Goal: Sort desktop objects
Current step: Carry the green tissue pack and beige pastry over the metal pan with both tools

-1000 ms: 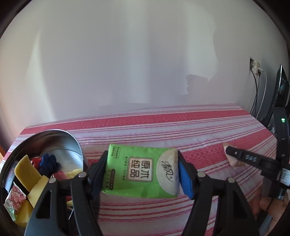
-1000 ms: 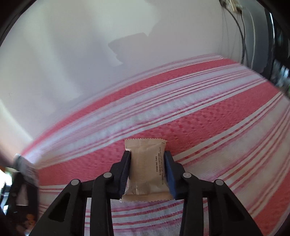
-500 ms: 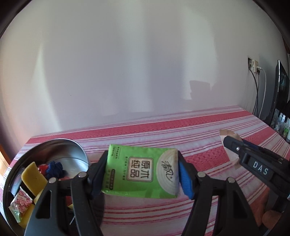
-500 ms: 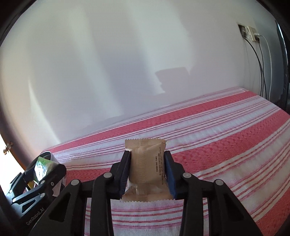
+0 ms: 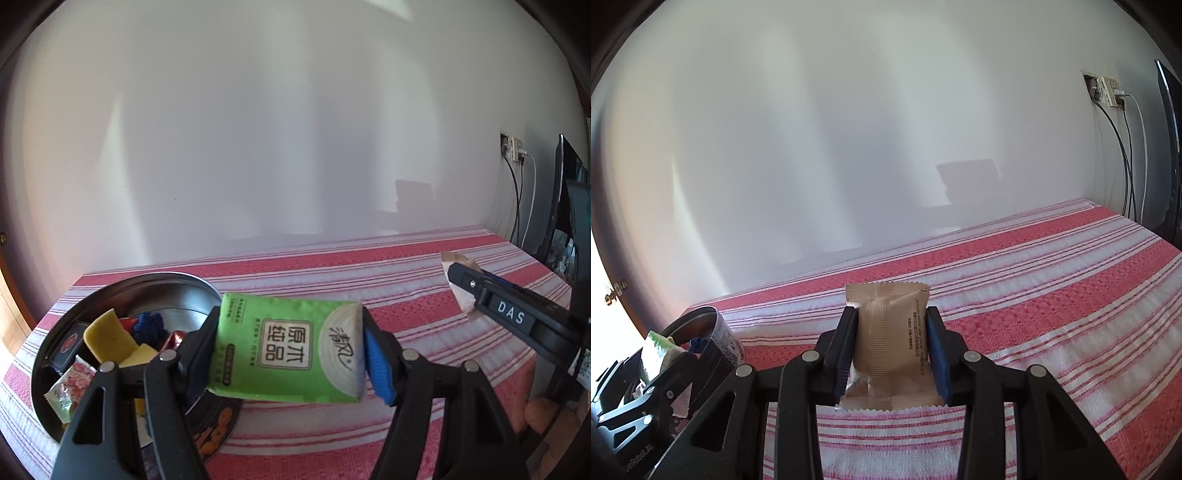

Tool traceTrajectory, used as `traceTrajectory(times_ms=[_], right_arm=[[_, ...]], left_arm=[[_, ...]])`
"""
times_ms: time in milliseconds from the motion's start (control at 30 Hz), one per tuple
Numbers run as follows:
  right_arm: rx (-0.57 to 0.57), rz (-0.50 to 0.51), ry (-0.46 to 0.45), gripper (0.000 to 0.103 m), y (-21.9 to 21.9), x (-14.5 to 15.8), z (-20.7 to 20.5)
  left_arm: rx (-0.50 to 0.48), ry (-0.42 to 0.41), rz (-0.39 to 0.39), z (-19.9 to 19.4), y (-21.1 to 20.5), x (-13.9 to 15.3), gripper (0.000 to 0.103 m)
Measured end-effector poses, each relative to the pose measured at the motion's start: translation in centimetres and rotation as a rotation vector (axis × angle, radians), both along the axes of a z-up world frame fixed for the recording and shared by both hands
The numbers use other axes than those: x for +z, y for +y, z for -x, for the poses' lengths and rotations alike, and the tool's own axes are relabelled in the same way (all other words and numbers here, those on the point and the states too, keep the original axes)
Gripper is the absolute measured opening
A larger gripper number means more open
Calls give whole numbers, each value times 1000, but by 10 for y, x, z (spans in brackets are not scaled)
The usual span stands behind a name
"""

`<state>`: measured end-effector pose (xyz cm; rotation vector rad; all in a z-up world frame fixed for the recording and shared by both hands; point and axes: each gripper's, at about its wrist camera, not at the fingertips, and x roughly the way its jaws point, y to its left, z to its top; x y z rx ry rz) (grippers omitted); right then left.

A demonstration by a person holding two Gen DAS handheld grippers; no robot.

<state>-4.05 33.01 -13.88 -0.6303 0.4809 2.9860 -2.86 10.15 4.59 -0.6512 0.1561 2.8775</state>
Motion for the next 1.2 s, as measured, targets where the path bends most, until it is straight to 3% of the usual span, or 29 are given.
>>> traceTrajectory(times_ms=[367,1200], right_arm=[[61,26,26,39,-26,8,-19],[363,-49,133,40,-155,49,-20]], left_arm=[[57,19,-23,-20,-36,6,70],[286,1,-101,-24,-140,18,69]])
